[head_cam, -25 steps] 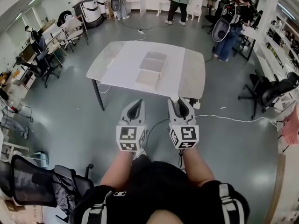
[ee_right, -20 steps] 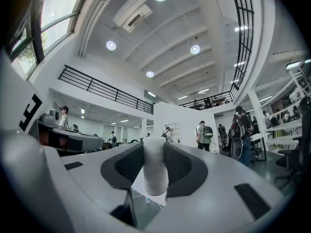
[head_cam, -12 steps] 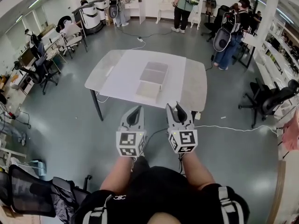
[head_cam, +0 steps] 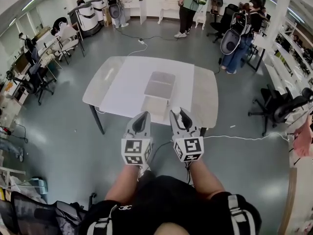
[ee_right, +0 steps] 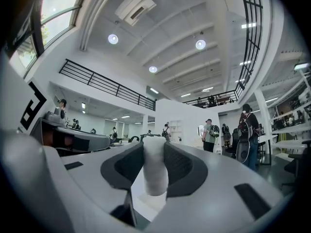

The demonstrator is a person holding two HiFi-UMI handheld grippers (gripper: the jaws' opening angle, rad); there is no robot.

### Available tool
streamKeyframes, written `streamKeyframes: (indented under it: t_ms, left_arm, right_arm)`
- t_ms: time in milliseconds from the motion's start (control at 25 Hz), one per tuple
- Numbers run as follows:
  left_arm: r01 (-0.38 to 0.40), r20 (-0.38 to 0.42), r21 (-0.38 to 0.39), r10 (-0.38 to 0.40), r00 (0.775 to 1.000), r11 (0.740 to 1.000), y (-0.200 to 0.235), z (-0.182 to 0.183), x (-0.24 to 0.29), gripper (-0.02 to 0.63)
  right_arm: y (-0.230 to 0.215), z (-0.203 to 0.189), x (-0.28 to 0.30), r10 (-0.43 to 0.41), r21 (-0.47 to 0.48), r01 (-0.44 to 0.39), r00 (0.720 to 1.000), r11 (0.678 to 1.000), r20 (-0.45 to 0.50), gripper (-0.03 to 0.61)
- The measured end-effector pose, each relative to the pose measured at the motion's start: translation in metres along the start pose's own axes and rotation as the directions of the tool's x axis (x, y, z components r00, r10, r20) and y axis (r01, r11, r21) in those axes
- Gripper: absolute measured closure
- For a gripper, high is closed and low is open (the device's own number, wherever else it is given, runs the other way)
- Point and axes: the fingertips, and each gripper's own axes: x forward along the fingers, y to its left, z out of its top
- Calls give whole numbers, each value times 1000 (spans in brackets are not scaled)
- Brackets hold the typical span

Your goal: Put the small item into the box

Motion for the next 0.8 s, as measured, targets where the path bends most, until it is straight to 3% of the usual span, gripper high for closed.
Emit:
streamKeyframes:
  t_ms: [440,800]
  left_arm:
    - [42,-45,-18,-42,998,999,69,-4,64,601]
    - [109,-49,-27,-110,993,994,114,-8,117,601]
  right_arm:
    - [2,-15,89,-24,27,25,999,999,-47,454]
    - [-6,-33,148,-94,41,97,993,994,-74,454]
